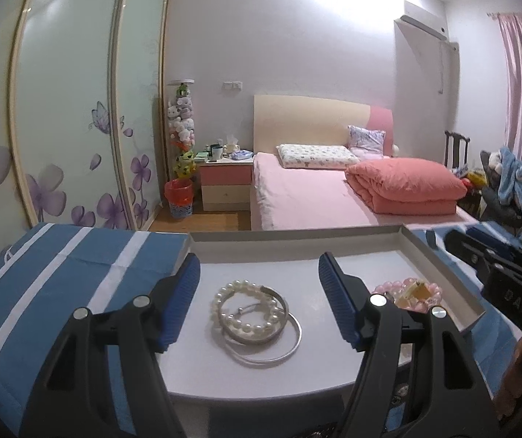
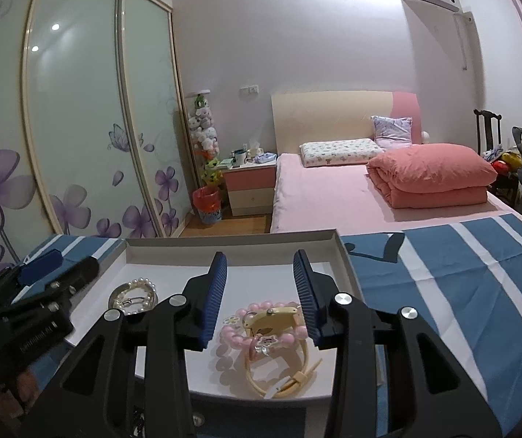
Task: Organize jewelry
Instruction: 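Lower the silver cuff into the tray with the left tool while the right tool drops the ring, then grasp the pearl earring with the left tool while the right tool reaches for the pearl necklace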
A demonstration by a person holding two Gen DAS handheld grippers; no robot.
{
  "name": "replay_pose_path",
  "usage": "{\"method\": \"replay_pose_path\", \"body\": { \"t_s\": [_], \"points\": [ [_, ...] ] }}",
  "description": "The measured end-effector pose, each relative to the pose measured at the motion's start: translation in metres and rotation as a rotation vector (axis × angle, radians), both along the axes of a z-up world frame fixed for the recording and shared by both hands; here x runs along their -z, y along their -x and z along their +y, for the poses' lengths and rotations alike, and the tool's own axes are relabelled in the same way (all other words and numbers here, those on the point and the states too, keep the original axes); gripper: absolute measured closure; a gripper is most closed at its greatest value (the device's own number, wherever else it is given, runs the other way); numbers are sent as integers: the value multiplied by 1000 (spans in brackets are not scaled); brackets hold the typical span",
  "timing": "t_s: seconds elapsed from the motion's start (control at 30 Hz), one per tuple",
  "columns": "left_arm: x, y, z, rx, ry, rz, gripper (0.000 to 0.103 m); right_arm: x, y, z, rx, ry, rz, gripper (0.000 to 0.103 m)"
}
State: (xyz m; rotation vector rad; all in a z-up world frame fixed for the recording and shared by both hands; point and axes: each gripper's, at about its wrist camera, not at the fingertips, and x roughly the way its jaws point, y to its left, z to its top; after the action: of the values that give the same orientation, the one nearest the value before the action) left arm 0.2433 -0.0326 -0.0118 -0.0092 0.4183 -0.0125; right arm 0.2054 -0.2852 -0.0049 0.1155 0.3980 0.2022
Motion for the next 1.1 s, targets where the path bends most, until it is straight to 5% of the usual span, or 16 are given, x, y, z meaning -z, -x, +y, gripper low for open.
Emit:
{"method": "replay_pose_path", "body": {
  "t_s": [0.27,0.6,0.8,0.93,1.1],
  "points": [
    [-10,46,23,15,13,19,37,-7,40,-6,-17,14,-8,63],
    [22,120,2,251,-37,209,37,5,90,-16,-28,1,45,59],
    [55,123,-21,307,-119,377,46,14,100,-26,-17,-25,73,59],
    [62,121,-22,289,-126,409,47,16,105,-32,-10,-37,71,59],
    [71,117,-25,300,-136,469,63,18,107,-36,-6,-51,74,59]
  ]
}}
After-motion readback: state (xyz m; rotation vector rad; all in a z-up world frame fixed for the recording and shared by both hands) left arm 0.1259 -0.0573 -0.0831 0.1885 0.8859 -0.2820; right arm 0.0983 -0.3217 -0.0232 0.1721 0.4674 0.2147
